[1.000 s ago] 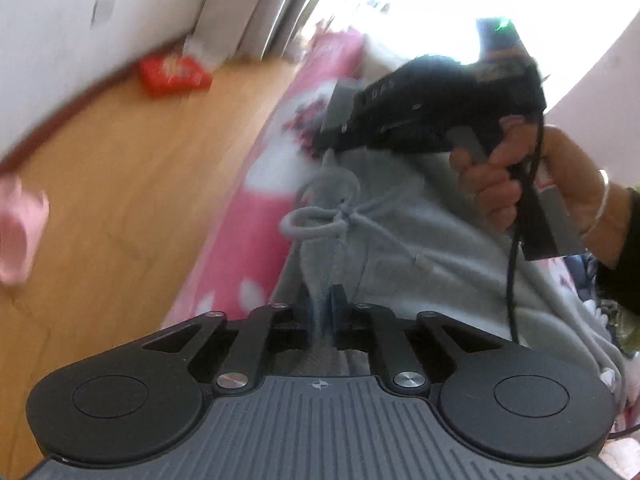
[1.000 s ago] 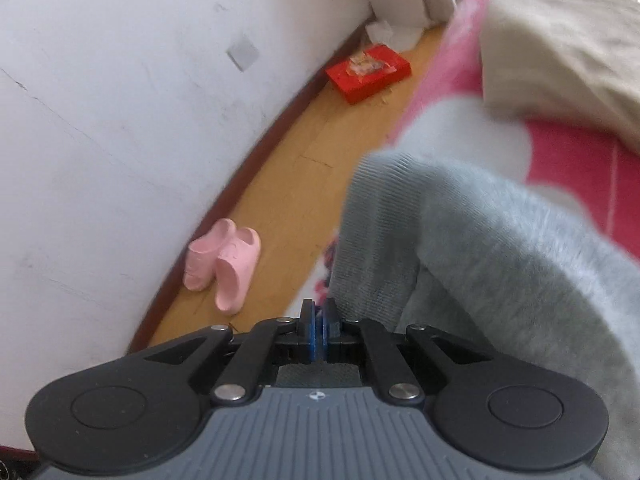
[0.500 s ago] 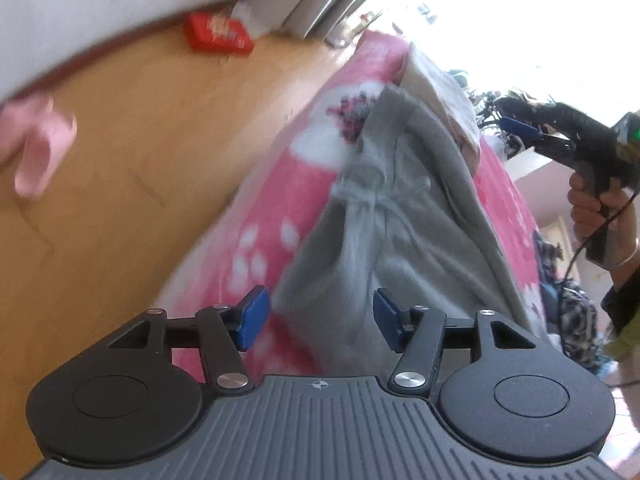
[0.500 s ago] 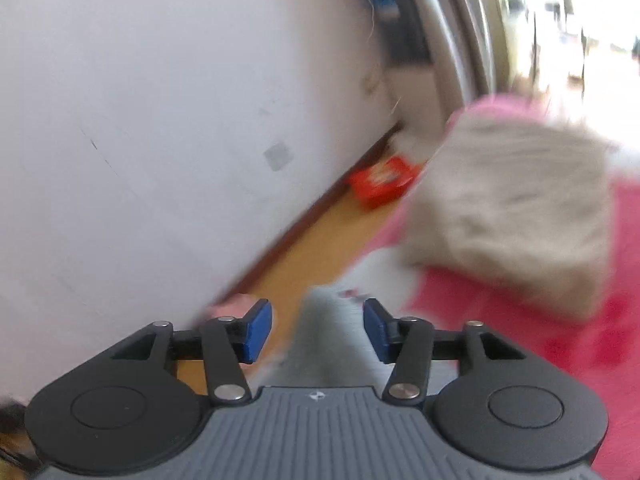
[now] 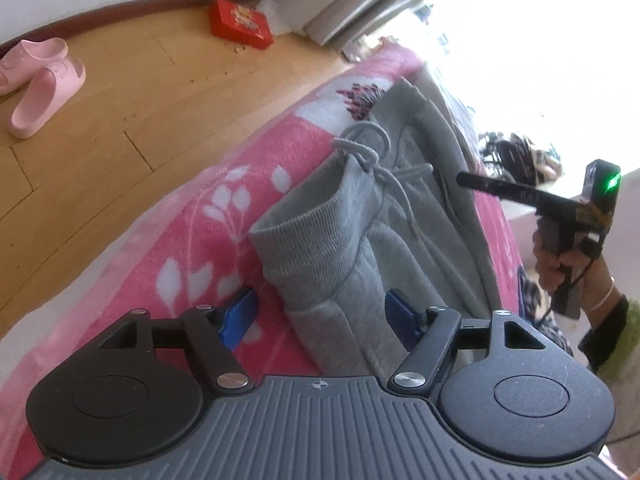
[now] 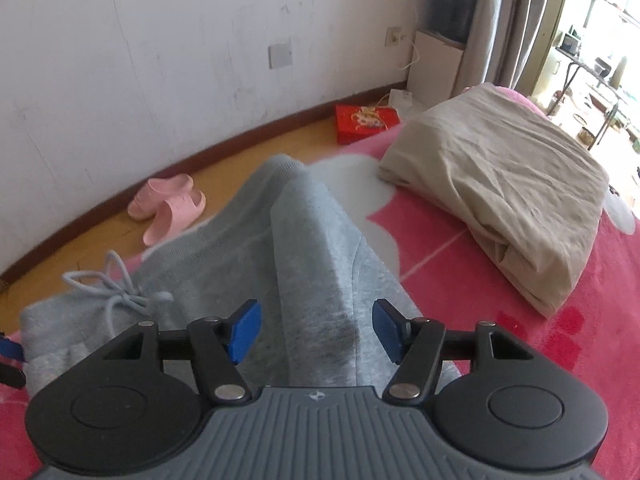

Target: Fold clothes

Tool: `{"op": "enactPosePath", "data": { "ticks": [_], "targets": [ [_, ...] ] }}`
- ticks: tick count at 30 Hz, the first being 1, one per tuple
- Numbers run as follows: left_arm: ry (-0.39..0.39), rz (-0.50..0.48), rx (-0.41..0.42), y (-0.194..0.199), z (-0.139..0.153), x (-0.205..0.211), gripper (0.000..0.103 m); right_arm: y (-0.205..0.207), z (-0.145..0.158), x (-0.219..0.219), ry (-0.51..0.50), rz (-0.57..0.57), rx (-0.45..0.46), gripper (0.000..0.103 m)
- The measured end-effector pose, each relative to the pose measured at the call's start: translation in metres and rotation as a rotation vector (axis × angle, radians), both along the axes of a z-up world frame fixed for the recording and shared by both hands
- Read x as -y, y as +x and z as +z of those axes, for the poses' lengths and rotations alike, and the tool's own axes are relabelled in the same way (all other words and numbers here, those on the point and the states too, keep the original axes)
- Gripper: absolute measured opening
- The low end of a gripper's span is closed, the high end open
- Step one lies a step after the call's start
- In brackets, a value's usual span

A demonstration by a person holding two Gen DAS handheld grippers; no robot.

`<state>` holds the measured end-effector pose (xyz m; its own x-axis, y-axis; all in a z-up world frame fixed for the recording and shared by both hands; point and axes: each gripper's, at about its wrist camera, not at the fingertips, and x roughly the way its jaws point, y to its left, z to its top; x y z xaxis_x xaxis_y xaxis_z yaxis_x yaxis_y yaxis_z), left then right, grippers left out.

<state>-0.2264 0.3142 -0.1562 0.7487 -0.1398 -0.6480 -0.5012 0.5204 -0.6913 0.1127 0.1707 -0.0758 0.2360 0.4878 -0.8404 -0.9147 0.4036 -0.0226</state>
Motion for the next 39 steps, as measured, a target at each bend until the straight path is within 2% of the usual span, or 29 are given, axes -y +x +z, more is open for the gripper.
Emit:
{"op": "enactPosePath", "data": {
  "ticks": [5, 6, 7, 8, 9, 11, 12, 13, 19, 23, 25, 28, 31, 33, 34, 37, 38, 39],
  "targets": [
    [0.053, 0.063, 0.014, 0.007, -0.001, 0.012, 0.070, -0.002, -0.012, -0.004, -0.042, -0.017, 0.062, 0.060],
    [0.061, 0.084, 0.007, 0.008, 0.000, 0.013, 0.067, -0.003, -0.015, -0.004, -0.051, -0.021, 0.071, 0.054],
    [0.072, 0.103, -0.004, 0.008, 0.002, 0.015, 0.060, -0.003, -0.017, -0.005, -0.062, -0.030, 0.090, 0.049],
    [0.084, 0.122, -0.016, 0.009, 0.003, 0.016, 0.051, -0.004, -0.019, -0.006, -0.073, -0.039, 0.109, 0.040],
    [0.093, 0.134, -0.029, 0.009, 0.004, 0.016, 0.046, -0.004, -0.014, -0.005, -0.063, -0.036, 0.127, 0.024],
    [0.110, 0.151, -0.050, 0.009, 0.008, 0.018, 0.031, -0.006, -0.005, -0.002, -0.044, -0.031, 0.161, 0.008],
    [0.117, 0.148, -0.060, 0.009, 0.011, 0.018, 0.027, -0.006, -0.001, 0.000, -0.034, -0.029, 0.179, 0.005],
    [0.124, 0.145, -0.070, 0.010, 0.015, 0.019, 0.017, -0.007, 0.004, 0.001, -0.024, -0.026, 0.196, 0.005],
    [0.163, 0.114, -0.077, -0.005, 0.052, 0.024, 0.015, -0.011, 0.032, 0.009, 0.036, -0.011, 0.300, 0.005],
    [0.172, 0.097, -0.108, -0.020, 0.061, 0.027, 0.015, 0.000, 0.059, 0.001, 0.056, 0.094, 0.227, 0.005],
    [0.176, 0.088, -0.123, -0.027, 0.066, 0.028, 0.015, 0.014, 0.062, -0.009, 0.051, 0.137, 0.149, 0.005],
    [0.187, 0.076, -0.146, -0.037, 0.071, 0.031, 0.015, 0.028, 0.040, -0.037, 0.014, 0.171, 0.056, 0.005],
    [0.237, 0.063, -0.170, -0.027, 0.051, 0.029, 0.015, 0.030, -0.001, -0.062, -0.043, 0.157, 0.064, 0.005],
    [0.225, 0.056, -0.198, -0.025, 0.031, 0.025, 0.017, 0.032, -0.028, -0.074, -0.079, 0.131, 0.062, 0.005],
    [0.212, 0.056, -0.214, -0.025, 0.021, 0.023, 0.021, 0.032, -0.040, -0.077, -0.098, 0.123, 0.060, 0.006],
    [0.216, 0.043, -0.208, -0.024, 0.008, 0.023, 0.027, 0.025, -0.054, -0.074, -0.085, 0.109, 0.116, 0.012],
    [0.237, 0.024, -0.205, -0.023, 0.009, 0.025, 0.028, 0.022, -0.055, -0.072, -0.081, 0.109, 0.137, 0.019],
    [0.256, 0.006, -0.203, -0.023, 0.011, 0.026, 0.029, 0.020, -0.055, -0.071, -0.078, 0.108, 0.158, 0.035]
  ]
}}
